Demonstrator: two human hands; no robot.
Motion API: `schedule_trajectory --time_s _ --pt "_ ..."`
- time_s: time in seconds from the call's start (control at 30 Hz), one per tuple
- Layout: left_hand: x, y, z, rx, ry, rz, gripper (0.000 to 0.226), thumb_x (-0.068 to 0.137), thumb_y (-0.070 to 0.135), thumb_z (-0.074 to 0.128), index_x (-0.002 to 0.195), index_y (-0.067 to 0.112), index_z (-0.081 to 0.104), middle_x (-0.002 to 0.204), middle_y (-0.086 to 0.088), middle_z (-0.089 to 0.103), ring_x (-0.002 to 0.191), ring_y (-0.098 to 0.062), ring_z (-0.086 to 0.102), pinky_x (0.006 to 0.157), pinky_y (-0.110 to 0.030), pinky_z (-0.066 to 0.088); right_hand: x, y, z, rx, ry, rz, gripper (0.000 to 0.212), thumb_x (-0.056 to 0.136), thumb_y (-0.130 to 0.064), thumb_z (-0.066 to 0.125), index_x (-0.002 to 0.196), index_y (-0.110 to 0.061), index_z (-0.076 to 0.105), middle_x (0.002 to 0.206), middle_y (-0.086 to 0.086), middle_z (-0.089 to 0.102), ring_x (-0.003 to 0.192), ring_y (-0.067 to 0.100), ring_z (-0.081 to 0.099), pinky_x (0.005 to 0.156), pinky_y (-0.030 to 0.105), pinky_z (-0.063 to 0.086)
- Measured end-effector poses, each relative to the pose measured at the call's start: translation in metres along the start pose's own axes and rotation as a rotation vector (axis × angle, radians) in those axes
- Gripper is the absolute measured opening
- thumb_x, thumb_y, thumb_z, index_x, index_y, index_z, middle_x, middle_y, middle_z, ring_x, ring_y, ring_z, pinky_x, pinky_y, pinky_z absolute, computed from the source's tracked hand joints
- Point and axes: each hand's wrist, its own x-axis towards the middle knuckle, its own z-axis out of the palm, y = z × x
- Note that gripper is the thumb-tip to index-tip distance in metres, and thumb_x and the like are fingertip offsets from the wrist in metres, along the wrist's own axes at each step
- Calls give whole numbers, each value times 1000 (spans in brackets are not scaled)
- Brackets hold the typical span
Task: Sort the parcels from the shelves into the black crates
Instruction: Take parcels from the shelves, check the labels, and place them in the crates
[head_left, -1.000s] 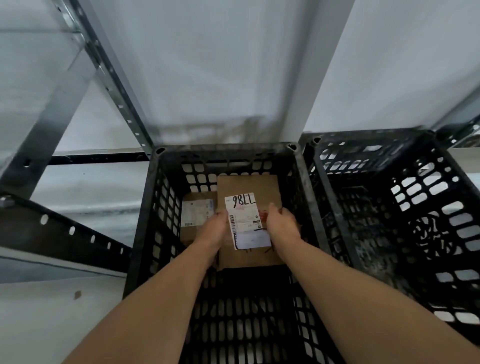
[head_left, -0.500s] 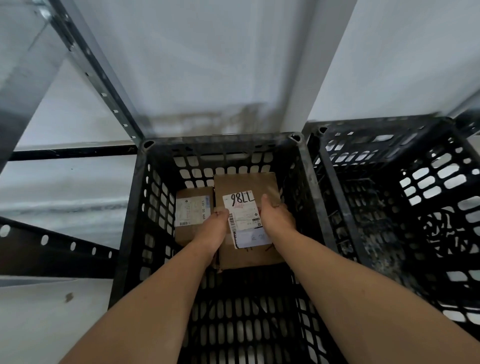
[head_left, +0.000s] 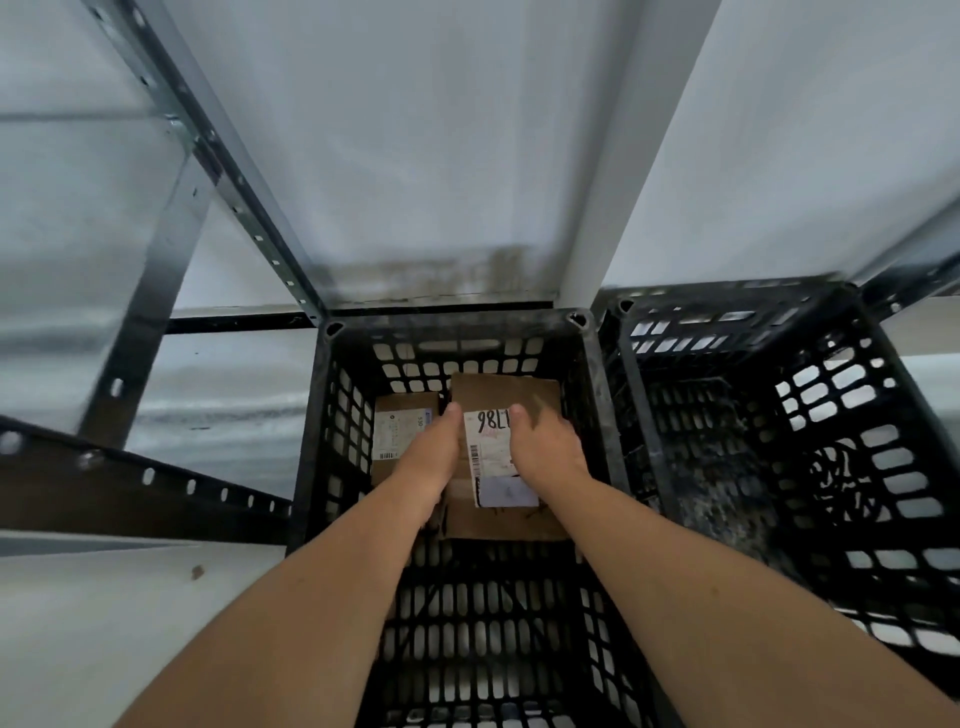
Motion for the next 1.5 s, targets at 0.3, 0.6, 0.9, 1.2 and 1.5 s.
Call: schedule_trajectory --time_s 0.3,0.6,0.9,1.2,1.5 --pt "-160 88 -23 205 112 113 54 104 51 22 137 17 47 128 -1 53 132 -22 42 116 -44 26 -129 -68 -107 -111 -116 -161 62 108 -47 30 161 -15 23 166 7 25 152 24 24 122 41 22" --pt "-339 216 -55 951 393 391 66 103 51 23 158 20 7 166 -4 11 152 -25 7 122 -46 16 -253 -174 -273 -568 -33 -492 65 106 -52 23 162 -23 9 170 6 9 157 26 2 126 51 9" --pt "-507 321 -62 1172 797 552 70 101 58 14 152 28 -23 159 -1 -32 148 -22 -26 121 -49 -7 -382 -255 -408 -736 210 -776 69 104 -60 18 160 -34 -12 168 -1 -23 153 24 -27 123 57 -11" --pt "-620 373 -45 1127 922 807 66 99 59 6 151 34 -27 156 6 -36 146 -18 -29 121 -50 -12 -486 -241 -519 -708 504 -780 67 102 -66 11 157 -44 -18 164 -5 -32 149 22 -34 122 61 -10" --pt "-748 374 77 1069 768 1303 69 100 61 16 157 31 -8 163 4 -18 151 -21 -15 118 -50 -8 -637 -124 -621 -621 864 -559 70 96 -72 7 157 -46 -16 165 -5 -28 151 24 -29 121 59 -14"
